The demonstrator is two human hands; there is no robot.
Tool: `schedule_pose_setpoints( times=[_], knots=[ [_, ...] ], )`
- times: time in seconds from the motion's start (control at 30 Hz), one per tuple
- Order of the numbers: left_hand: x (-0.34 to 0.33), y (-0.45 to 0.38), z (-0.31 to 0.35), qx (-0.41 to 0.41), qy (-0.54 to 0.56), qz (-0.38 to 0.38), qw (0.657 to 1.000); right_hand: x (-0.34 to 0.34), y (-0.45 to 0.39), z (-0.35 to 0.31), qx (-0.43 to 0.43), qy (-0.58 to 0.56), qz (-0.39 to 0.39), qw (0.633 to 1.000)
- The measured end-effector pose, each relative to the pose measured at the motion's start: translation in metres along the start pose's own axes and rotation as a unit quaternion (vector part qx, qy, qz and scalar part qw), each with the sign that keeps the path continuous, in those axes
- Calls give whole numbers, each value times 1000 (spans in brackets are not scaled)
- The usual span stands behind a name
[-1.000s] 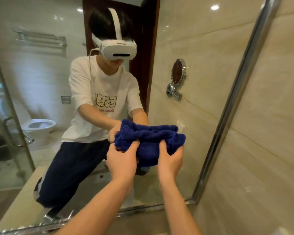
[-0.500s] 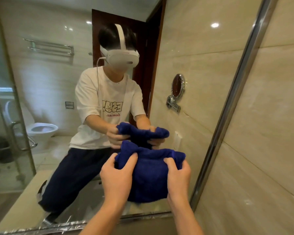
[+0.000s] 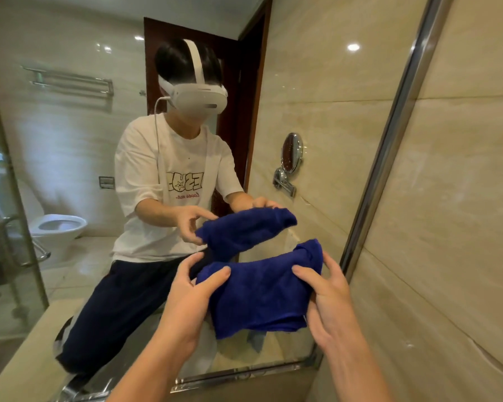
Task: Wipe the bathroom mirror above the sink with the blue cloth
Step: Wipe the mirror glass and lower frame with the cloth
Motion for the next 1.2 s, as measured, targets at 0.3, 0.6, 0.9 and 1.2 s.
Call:
schedule_pose_setpoints(
  times=[0.3, 0.6, 0.9, 1.2],
  knots=[
    [-11, 0, -19, -33, -54, -22, 998, -23, 1, -21, 127, 23, -14, 991],
    [-43, 17, 72, -280, -14, 26, 960, -45, -16, -52, 164, 16, -10, 986],
    [-57, -19, 161, -464, -220, 131, 848, -122, -43, -87, 426, 284, 67, 856],
    [9, -24, 18, -341, -313, 122, 878, -39, -33, 74, 264, 360, 76, 891]
  ],
)
Point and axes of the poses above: each hand's wrist, its own y-axis away from the middle knuckle, its own x-axis out of the back of the hand, z = x × y, the point moved 6 cm from there along -y, towards the middle knuckle, and after that the axes turned 4 degrees about y, right-handed, at the moved point
